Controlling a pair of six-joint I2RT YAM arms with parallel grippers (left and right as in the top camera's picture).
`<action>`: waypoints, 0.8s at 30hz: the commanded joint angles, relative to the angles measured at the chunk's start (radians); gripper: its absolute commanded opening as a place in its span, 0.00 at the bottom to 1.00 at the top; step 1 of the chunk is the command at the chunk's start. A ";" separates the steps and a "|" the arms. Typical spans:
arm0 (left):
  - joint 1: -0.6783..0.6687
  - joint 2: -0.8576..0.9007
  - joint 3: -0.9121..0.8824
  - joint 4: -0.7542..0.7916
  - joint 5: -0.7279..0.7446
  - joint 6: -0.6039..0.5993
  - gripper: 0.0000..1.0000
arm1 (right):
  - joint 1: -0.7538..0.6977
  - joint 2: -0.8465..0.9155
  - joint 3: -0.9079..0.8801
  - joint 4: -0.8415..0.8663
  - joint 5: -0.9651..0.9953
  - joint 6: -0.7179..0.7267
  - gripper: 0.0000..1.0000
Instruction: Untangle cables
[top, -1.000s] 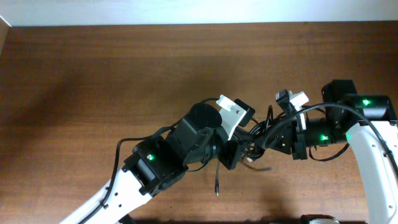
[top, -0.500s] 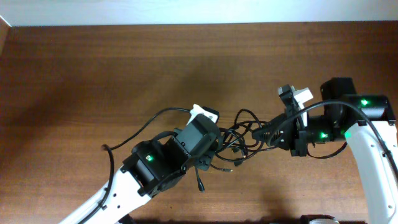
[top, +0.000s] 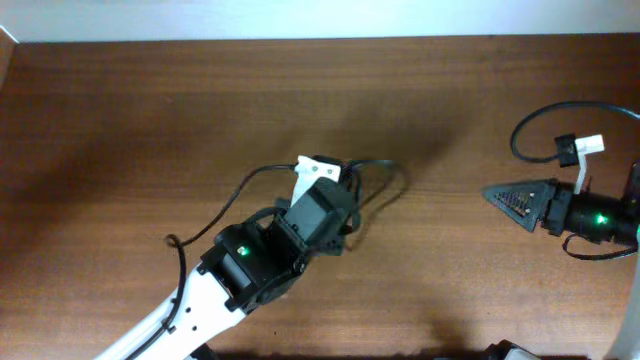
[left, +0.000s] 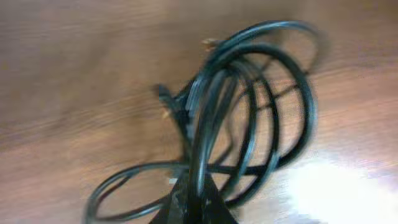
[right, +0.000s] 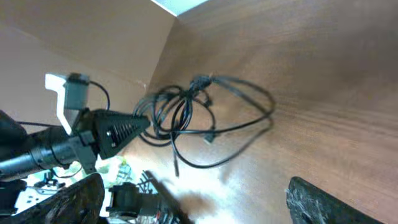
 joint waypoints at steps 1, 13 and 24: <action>0.001 -0.004 0.005 0.110 0.135 -0.027 0.00 | 0.028 -0.015 0.008 -0.067 0.035 -0.101 0.93; 0.000 -0.004 0.005 0.393 0.551 -0.027 0.00 | 0.492 -0.015 0.008 0.056 0.050 -0.173 0.93; 0.000 -0.004 0.005 0.411 0.602 -0.081 0.00 | 0.492 -0.015 0.008 0.049 0.023 -0.172 0.38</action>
